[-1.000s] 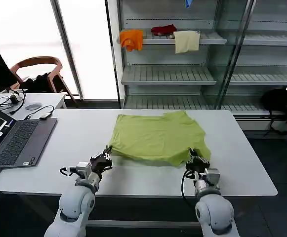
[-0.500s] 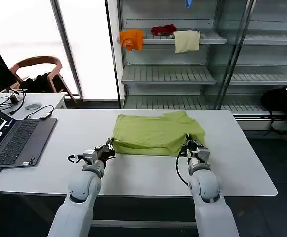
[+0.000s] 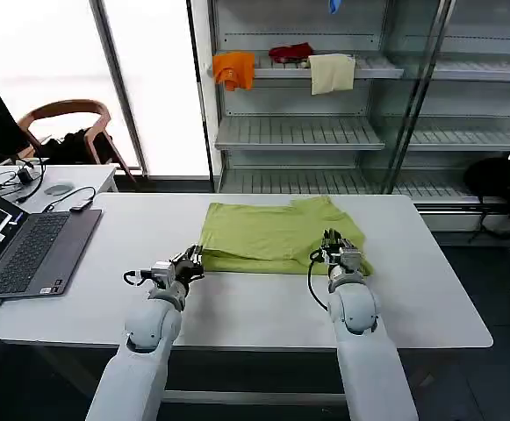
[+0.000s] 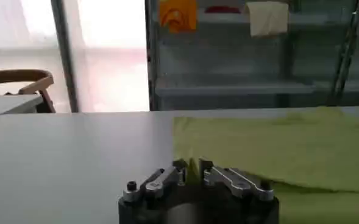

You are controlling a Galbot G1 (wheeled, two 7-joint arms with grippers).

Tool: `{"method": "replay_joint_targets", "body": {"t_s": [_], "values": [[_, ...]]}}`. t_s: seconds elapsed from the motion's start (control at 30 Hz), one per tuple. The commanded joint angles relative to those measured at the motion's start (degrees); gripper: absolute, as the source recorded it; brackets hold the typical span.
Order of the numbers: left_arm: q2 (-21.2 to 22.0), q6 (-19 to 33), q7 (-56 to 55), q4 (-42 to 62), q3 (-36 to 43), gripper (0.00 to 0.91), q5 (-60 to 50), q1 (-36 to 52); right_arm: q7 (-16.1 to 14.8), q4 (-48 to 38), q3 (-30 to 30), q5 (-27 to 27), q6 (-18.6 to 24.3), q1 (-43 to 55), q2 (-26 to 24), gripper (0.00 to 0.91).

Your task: Fold and organize the clothes.

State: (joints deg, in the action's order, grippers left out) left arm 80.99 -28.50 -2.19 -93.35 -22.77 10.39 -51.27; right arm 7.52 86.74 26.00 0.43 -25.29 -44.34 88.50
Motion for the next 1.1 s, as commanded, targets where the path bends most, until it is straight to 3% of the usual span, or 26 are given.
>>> {"method": "replay_joint_targets", "body": {"t_s": [0.03, 0.2, 0.33, 0.63, 0.73, 0.83, 0.9, 0.93, 1.0, 1.03, 1.07, 1.1], "values": [[-0.72, -0.37, -0.19, -3.16, 0.06, 0.907, -0.67, -0.79, 0.17, -0.31, 0.59, 0.78, 0.24, 0.56, -0.96, 0.907], [-0.83, -2.45, 0.21, -4.88, 0.51, 0.907, -0.78, -3.74, -2.85, 11.06, 1.73, 1.56, -6.00, -9.11, -3.78, 0.907], [-0.86, -3.51, 0.71, -4.93, 0.99, 0.907, -1.42, -5.11, -3.90, 16.52, 3.27, 1.77, -7.67, -15.44, -5.30, 0.907], [-0.78, -4.21, 0.72, -4.30, 0.74, 0.907, -1.54, -5.37, -3.67, 16.89, 7.08, 2.78, -7.51, -19.28, -5.92, 0.867], [-0.71, -4.14, 0.76, -3.64, 0.60, 0.907, -1.60, -5.14, -3.28, 16.39, 7.60, 2.95, -7.45, -18.86, -5.57, 0.826], [-0.62, -4.05, 0.74, -2.92, 0.34, 0.907, -1.59, -4.94, -2.87, 15.61, 8.05, 3.59, -7.44, -18.17, -5.36, 0.685], [-0.63, -3.98, 0.72, -2.52, 0.24, 0.846, -1.65, -4.91, -2.81, 15.03, 8.17, 3.67, -7.42, -17.75, -5.32, 0.645], [-0.64, -3.97, 0.71, -2.14, 0.23, 0.806, -1.69, -4.88, -2.84, 14.35, 8.24, 3.62, -7.35, -17.27, -5.27, 0.574], [-0.61, -3.92, 0.73, -1.63, 0.22, 0.685, -1.97, -4.76, -2.87, 13.77, 8.16, 3.58, -7.21, -16.88, -5.26, 0.504], [-0.58, -3.89, 0.75, -1.07, 0.21, 0.514, -2.00, -4.64, -2.91, 13.32, 8.04, 3.50, -7.10, -16.63, -5.16, 0.443], [-0.55, -3.90, 0.77, -0.77, 0.18, 0.443, -2.02, -4.58, -2.95, 13.11, 7.92, 3.41, -7.02, -16.50, -5.10, 0.333], [-0.52, -3.93, 0.74, -0.45, 0.20, 0.302, -2.12, -4.50, -3.10, 12.94, 7.77, 3.30, -6.93, -16.38, -5.06, 0.272]]}}
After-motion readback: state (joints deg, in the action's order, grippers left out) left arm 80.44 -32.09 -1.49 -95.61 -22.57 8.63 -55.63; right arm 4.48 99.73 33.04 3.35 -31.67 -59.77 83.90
